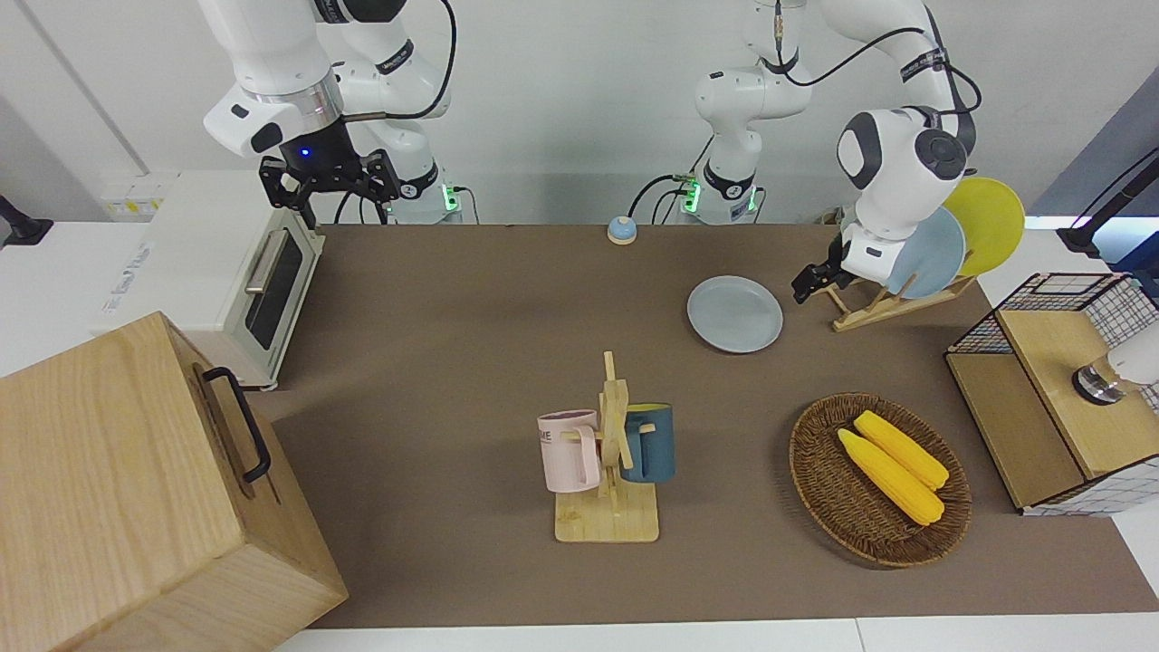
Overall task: Pick gray plate from table and place it on lower plate rack with left arm
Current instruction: 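Reach the left gripper to the rim of the gray plate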
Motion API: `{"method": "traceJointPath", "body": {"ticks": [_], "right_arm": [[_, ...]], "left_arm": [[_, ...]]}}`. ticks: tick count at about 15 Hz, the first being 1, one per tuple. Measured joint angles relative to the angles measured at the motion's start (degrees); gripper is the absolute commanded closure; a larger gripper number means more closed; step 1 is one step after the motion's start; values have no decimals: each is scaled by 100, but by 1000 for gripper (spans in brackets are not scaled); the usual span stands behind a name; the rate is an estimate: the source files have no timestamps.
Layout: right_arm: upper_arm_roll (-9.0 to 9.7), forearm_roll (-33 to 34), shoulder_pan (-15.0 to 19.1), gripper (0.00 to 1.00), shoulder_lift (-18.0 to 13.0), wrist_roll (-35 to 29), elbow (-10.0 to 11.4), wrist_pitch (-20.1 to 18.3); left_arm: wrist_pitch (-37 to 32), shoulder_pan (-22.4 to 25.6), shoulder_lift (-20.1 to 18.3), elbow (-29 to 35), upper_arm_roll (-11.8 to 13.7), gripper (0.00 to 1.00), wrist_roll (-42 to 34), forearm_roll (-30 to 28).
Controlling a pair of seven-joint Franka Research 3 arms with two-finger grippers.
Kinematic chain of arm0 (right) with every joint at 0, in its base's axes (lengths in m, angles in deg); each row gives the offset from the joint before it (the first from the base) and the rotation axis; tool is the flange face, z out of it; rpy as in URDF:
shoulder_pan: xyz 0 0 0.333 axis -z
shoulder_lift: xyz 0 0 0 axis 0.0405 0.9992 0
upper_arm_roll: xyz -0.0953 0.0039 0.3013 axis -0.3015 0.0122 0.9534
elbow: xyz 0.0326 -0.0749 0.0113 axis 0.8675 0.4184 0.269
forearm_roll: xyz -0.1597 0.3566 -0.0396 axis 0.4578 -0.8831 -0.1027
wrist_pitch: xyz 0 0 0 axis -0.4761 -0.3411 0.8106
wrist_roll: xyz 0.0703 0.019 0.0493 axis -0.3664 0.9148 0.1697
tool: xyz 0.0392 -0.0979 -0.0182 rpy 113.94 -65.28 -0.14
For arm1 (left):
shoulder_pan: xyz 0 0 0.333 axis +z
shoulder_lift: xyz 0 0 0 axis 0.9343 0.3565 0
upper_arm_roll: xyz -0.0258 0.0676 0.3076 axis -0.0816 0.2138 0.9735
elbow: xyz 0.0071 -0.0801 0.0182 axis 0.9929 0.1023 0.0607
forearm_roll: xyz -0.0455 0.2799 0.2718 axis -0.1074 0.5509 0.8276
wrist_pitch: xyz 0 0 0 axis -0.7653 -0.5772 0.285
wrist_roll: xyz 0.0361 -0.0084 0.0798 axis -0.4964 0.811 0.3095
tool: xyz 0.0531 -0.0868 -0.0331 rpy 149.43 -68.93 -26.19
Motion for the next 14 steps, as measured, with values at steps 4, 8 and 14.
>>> {"method": "traceJointPath", "body": {"ticks": [4, 8, 14], "right_arm": [[0, 0, 0, 17, 0, 0, 0, 0], [0, 0, 0, 17, 0, 0, 0, 0], [0, 0, 0, 17, 0, 0, 0, 0]], "left_arm": [[420, 7, -11, 578, -74, 9, 45, -9], [653, 23, -79, 895, -119, 9, 62, -11], [790, 42, -121, 1239, -155, 9, 77, -174]]}}
